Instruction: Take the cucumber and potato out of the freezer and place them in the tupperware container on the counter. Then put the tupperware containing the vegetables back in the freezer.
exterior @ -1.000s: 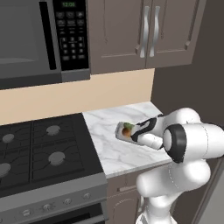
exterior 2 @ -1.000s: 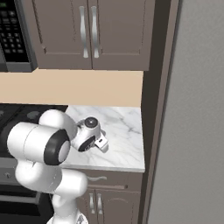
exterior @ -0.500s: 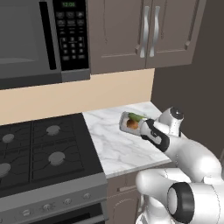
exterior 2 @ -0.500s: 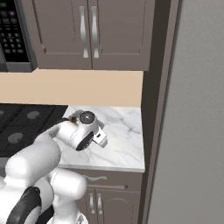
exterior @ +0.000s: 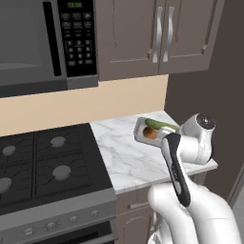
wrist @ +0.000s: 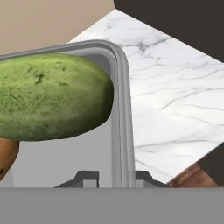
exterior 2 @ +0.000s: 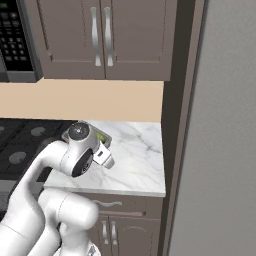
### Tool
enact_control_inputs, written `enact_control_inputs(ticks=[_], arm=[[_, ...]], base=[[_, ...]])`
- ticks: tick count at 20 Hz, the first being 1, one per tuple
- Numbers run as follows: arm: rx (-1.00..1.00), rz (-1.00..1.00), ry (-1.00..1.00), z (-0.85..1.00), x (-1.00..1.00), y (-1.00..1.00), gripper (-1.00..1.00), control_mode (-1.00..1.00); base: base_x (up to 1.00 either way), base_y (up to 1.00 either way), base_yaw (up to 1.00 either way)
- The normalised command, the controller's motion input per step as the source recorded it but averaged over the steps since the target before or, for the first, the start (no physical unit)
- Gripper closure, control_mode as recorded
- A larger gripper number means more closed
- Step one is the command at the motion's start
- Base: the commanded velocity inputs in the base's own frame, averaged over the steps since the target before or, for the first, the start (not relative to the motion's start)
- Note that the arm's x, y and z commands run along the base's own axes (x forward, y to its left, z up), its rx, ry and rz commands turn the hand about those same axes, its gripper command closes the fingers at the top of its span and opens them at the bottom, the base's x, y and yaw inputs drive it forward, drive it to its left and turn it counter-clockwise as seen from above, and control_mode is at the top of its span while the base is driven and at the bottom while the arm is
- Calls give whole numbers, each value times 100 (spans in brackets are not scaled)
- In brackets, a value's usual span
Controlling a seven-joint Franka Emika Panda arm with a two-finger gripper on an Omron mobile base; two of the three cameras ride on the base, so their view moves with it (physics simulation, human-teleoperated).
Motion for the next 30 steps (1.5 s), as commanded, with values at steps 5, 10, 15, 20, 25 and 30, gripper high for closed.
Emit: enact_control_inputs(ticks=[5, 10, 15, 20, 25, 30], arm=[[-6, 0, 2, 58, -63, 0, 100, -100], [-3, 0, 9, 64, -38, 0, 100, -100], [-1, 0, 17, 52, -25, 0, 100, -100], [-2, 0, 12, 21, -34, 0, 100, -100], [-2, 0, 4, 1, -33, 0, 100, -100], [0, 0, -3, -4, -70, -11, 100, -100]], base=[[0, 0, 0], [0, 0, 0], [0, 0, 0], [0, 0, 0], [0, 0, 0], [0, 0, 0]])
